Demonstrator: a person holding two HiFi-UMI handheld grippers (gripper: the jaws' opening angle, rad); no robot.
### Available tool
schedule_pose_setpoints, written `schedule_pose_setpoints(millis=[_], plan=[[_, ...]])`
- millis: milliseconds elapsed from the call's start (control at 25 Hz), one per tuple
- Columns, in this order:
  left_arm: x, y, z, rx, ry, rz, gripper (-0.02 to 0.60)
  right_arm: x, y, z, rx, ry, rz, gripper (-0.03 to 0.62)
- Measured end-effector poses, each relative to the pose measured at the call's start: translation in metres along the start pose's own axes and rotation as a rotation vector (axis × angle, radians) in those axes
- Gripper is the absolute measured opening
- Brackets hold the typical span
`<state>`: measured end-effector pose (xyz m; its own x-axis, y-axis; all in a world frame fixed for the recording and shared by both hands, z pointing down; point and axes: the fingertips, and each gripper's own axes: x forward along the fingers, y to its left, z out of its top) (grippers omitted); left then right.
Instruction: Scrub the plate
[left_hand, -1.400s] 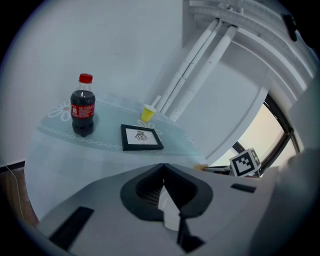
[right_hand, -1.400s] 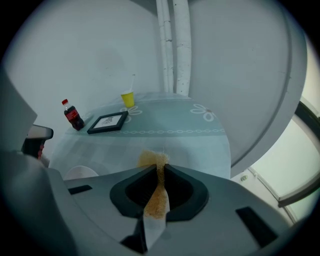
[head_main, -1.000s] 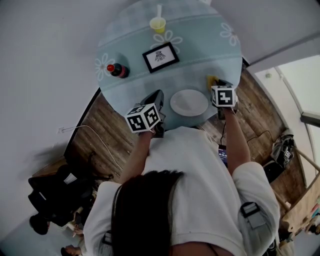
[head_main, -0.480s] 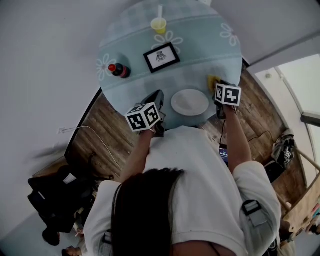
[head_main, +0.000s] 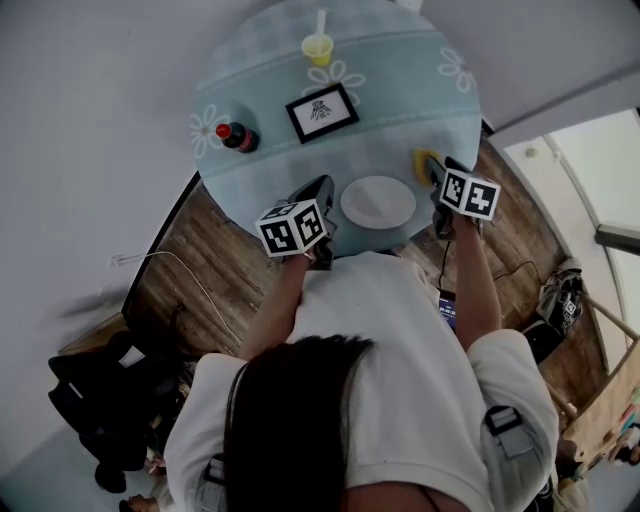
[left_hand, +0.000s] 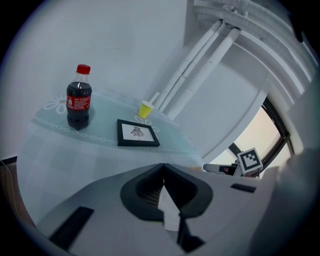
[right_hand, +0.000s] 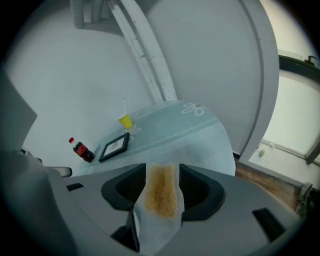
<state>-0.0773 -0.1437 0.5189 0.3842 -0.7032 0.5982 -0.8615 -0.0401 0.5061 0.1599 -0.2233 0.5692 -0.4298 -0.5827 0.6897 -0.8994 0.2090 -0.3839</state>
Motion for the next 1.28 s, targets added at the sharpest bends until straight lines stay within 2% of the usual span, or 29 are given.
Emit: schedule_pose_setpoints(millis=[280,600,720,920,1120,1280], plan=[[0.000,-0.009,0.003,0.015,-0.013,-0.035,0.009,-0.034,0.010,0.030,-0.028,-0.151,-0.021,0.196],[-0.007,-0.016,0.013,0.032,-0.045,-0.068,0.009,-0.062,0.026,0.038,-0.010,-0.238,-0.016,0.196],[-0.010,-0.021,0.017,0.054,-0.059,-0.081,0.009,-0.071,0.031,0.036,-0.019,-0.250,-0.020,0.196],[-0.014,-0.033,0.021,0.163,-0.077,-0.090,0.009,-0.086,0.038,0.033,-0.074,-0.285,-0.080,0.195],[-0.017,-0.044,0.024,0.205,-0.100,-0.113,0.009,-0.091,0.057,0.018,-0.124,-0.266,-0.071,0.191],[-0.017,-0.048,0.022,0.230,-0.098,-0.126,0.009,-0.093,0.072,0.011,-0.159,-0.268,-0.076,0.114]])
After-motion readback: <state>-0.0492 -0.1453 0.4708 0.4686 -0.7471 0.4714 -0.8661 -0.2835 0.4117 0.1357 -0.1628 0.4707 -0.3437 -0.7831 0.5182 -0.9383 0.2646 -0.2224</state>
